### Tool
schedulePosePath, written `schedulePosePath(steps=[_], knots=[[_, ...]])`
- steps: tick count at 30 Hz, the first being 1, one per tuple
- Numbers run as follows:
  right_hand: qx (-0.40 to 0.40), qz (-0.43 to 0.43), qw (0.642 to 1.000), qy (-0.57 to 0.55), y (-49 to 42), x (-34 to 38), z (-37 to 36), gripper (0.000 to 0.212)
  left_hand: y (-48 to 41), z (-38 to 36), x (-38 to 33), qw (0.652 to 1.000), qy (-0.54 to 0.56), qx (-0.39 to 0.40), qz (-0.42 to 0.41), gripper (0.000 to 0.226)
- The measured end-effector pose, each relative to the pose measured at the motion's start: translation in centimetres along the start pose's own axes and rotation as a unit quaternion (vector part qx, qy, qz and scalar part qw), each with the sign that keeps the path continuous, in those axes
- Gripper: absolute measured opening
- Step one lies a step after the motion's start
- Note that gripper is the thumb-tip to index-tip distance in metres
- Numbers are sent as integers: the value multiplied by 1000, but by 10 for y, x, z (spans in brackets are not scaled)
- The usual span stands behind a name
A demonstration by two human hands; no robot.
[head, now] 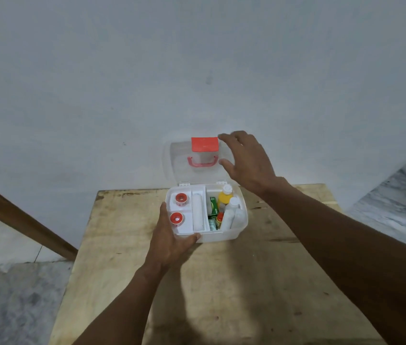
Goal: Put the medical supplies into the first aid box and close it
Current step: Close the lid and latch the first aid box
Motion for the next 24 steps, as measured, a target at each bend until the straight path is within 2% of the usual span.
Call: schedulePosePath(steps=[5,10,14,19,24], knots=[[-7,61,993,102,-23,20,-19,50,-2,-4,0,1000,12,6,-6,81],[-60,71,995,41,-24,22,-13,31,0,-3,11,1000,-1,7,22,88],[-36,72,996,-31,-14,19,-7,29,-1,-5,14,1000,-2,-1,25,87],[-11,92,995,-29,25,27,-5,22,1,-3,15,1000,-6,-4,25,87],[-41,133,990,6,84,36,-20,14,5,2,20,998,-23,-10,51,84]])
Point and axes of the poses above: each hand's wrist, its own y-axis away from the middle knuckle, its own z-axis out of the back of the hand, x = y × z, the point moved 9 cm from there along -y, towards the middle knuckle, and after that the axes turned 10 degrees about -z, right-handed, at the moved point
